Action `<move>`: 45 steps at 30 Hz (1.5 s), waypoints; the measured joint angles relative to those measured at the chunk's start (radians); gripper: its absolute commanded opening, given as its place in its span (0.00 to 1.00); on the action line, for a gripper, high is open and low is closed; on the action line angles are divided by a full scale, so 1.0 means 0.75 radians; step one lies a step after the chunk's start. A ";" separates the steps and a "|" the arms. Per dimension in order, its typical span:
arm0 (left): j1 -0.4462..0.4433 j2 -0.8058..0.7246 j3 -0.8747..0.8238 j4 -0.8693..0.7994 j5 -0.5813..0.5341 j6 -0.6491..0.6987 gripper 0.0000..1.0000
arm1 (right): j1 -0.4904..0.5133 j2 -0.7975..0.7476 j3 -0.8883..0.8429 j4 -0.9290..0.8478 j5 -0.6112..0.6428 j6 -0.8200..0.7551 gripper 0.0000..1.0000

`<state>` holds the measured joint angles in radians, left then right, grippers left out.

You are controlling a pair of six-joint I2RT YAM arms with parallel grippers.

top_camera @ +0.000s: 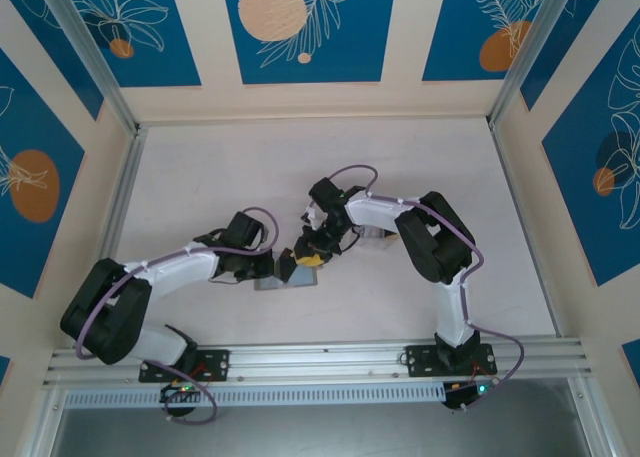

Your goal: Put the credit cards into the card holder

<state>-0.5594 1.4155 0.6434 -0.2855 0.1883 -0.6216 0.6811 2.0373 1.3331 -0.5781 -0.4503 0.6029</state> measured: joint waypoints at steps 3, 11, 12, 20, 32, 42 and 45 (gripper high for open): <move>0.000 0.029 0.018 0.002 0.001 0.005 0.07 | 0.001 0.000 0.000 -0.001 0.004 0.000 0.33; -0.003 0.045 0.031 -0.009 -0.033 0.014 0.06 | 0.015 0.000 0.000 -0.003 0.039 0.010 0.34; -0.003 0.045 0.030 -0.008 -0.035 0.014 0.06 | 0.016 0.000 0.000 -0.002 0.043 0.015 0.35; -0.006 0.040 0.012 0.017 -0.039 0.013 0.06 | 0.049 -0.002 0.000 0.024 0.078 0.096 0.35; -0.011 0.037 0.012 0.016 -0.044 0.013 0.06 | 0.131 -0.012 -0.005 0.111 0.185 0.204 0.33; -0.011 0.028 -0.002 0.033 -0.044 0.013 0.06 | 0.210 -0.015 0.114 -0.056 0.413 0.206 0.33; -0.011 0.027 -0.006 0.038 -0.044 0.013 0.06 | 0.220 -0.015 0.132 -0.089 0.442 0.202 0.33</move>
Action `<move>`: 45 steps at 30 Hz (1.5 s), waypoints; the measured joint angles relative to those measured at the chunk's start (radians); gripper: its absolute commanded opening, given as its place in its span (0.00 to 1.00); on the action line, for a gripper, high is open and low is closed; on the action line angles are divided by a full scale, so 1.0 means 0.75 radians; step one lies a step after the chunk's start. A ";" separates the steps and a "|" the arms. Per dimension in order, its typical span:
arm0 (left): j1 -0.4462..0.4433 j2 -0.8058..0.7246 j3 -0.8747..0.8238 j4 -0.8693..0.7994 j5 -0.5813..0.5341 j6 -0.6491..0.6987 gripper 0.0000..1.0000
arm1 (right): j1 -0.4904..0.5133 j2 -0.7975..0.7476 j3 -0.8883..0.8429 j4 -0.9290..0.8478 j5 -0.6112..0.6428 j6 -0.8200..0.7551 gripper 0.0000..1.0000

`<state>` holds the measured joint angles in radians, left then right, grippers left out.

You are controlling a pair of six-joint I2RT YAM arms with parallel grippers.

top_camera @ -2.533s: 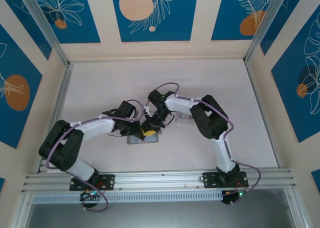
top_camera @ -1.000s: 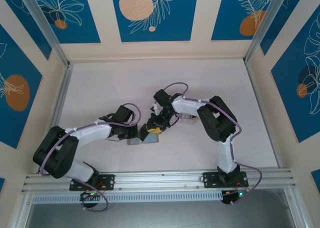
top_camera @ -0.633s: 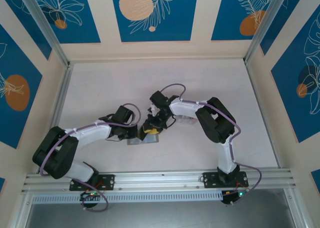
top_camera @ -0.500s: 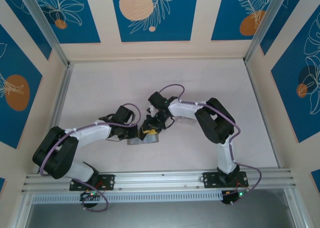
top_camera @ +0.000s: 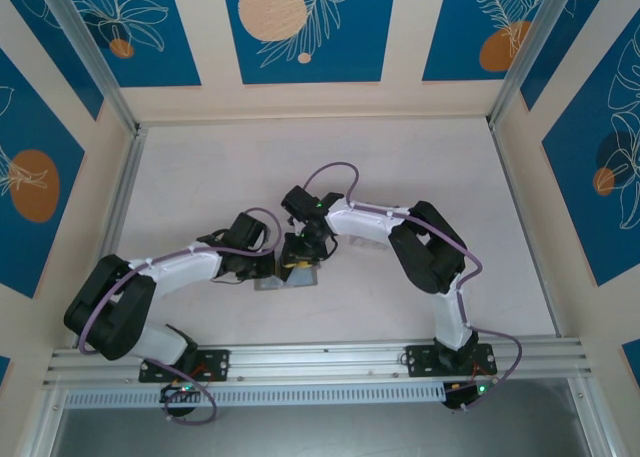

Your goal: Put the credit cards into the card holder

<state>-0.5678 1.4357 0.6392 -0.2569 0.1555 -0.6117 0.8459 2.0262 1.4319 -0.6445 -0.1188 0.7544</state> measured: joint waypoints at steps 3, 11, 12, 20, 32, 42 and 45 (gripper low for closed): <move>0.000 -0.004 -0.005 0.008 0.001 0.000 0.06 | 0.004 0.000 0.003 -0.004 0.008 0.001 0.32; 0.000 -0.021 -0.014 0.004 -0.001 0.000 0.06 | -0.025 -0.002 -0.080 0.155 -0.087 0.020 0.26; 0.000 -0.023 -0.014 0.002 -0.001 0.001 0.06 | -0.030 -0.002 -0.091 0.175 -0.101 0.024 0.26; 0.000 -0.028 -0.014 -0.014 -0.005 0.000 0.06 | -0.038 -0.022 -0.157 0.320 -0.170 0.065 0.16; 0.014 -0.171 -0.024 -0.140 0.049 -0.019 0.13 | -0.067 -0.070 -0.182 0.378 -0.323 0.044 0.00; 0.144 -0.238 -0.059 -0.214 0.091 -0.061 0.07 | -0.085 -0.015 -0.185 0.403 -0.443 0.000 0.00; 0.146 -0.179 -0.064 -0.224 0.086 -0.061 0.06 | -0.093 0.000 -0.186 0.421 -0.485 -0.014 0.00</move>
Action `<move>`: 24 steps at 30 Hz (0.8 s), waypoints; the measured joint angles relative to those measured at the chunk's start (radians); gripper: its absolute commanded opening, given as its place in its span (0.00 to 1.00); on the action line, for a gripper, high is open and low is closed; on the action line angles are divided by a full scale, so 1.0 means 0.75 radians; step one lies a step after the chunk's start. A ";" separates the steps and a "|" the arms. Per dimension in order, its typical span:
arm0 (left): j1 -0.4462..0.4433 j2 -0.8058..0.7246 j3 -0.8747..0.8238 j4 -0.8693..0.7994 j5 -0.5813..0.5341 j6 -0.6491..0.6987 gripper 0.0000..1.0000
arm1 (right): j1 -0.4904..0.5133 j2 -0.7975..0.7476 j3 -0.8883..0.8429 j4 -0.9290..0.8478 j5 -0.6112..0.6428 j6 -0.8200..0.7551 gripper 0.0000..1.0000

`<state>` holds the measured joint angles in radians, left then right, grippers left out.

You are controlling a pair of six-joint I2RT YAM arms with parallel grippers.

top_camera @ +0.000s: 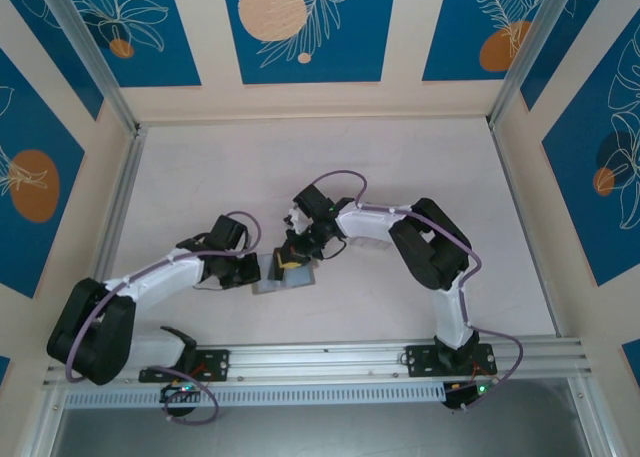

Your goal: Put the credit cards into the card holder

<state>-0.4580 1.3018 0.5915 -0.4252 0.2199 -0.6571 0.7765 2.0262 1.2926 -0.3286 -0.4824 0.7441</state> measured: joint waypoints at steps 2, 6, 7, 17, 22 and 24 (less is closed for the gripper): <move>0.000 0.033 0.000 0.002 -0.006 0.001 0.06 | -0.009 0.012 0.000 0.005 -0.023 -0.016 0.00; 0.004 0.067 0.004 0.011 -0.004 0.001 0.05 | -0.036 0.037 0.000 0.000 -0.083 -0.053 0.00; 0.004 0.073 0.008 0.014 -0.003 0.001 0.05 | -0.042 0.043 0.000 -0.003 -0.098 -0.064 0.00; 0.005 0.094 0.009 0.038 0.008 0.002 0.05 | -0.074 0.104 0.002 -0.084 -0.226 -0.196 0.00; 0.005 0.102 0.009 0.039 0.008 0.002 0.05 | -0.074 0.116 0.002 -0.095 -0.267 -0.221 0.00; 0.006 0.108 0.011 0.039 0.011 0.002 0.05 | -0.074 0.119 0.002 -0.095 -0.275 -0.225 0.00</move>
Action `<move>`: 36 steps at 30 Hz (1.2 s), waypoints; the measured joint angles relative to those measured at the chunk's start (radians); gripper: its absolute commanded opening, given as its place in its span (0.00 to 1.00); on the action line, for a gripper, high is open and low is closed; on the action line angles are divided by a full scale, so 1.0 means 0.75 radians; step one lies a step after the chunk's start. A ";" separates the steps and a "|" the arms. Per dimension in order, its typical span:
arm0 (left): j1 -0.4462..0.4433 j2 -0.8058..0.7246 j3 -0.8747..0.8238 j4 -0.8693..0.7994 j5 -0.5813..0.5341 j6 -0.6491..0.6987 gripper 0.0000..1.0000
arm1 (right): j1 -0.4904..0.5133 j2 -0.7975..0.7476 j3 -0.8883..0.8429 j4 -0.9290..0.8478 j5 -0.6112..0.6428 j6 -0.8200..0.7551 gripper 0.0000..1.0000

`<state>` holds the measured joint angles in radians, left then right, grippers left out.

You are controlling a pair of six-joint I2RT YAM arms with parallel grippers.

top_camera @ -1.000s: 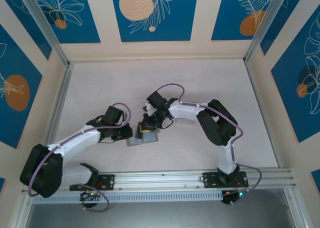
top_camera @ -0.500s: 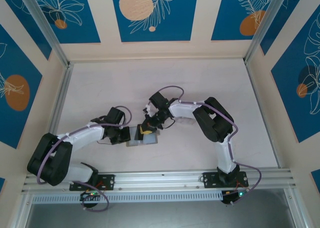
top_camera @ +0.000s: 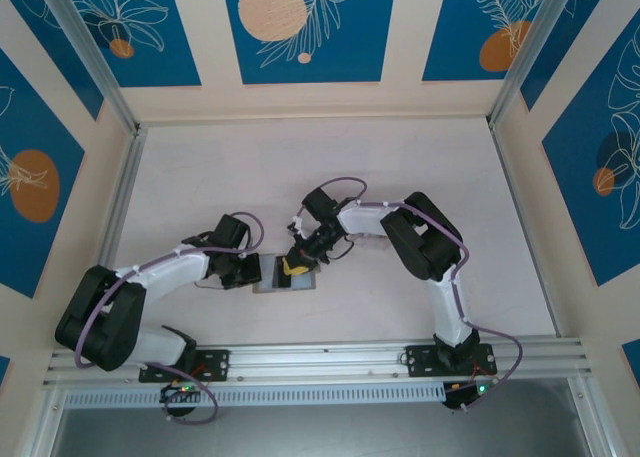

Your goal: Put the credit cards into the card holder

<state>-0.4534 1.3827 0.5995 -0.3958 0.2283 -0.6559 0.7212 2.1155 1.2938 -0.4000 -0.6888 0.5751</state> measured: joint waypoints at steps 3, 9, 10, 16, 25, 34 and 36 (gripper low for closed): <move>0.000 0.003 0.002 -0.001 0.001 0.000 0.05 | -0.004 0.014 0.000 -0.001 -0.016 -0.008 0.00; 0.000 0.007 0.002 -0.001 0.002 0.001 0.05 | -0.008 0.025 0.011 -0.015 -0.035 -0.037 0.00; 0.000 0.009 0.004 -0.002 0.005 0.004 0.05 | -0.008 0.030 0.020 -0.022 -0.037 -0.040 0.00; 0.000 0.011 0.005 -0.002 0.008 0.005 0.05 | -0.007 0.071 0.078 -0.086 -0.055 -0.075 0.00; 0.002 0.012 0.006 -0.003 0.010 0.005 0.05 | 0.008 0.091 0.111 -0.095 -0.055 -0.070 0.00; 0.001 0.010 0.007 -0.003 0.011 0.005 0.06 | 0.062 0.090 0.114 0.021 0.012 0.030 0.16; 0.001 0.008 0.007 -0.003 0.011 0.005 0.06 | 0.066 0.080 0.113 0.022 0.021 0.035 0.26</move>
<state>-0.4526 1.3888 0.6048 -0.3981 0.2363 -0.6525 0.7708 2.1757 1.3788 -0.3836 -0.6727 0.6014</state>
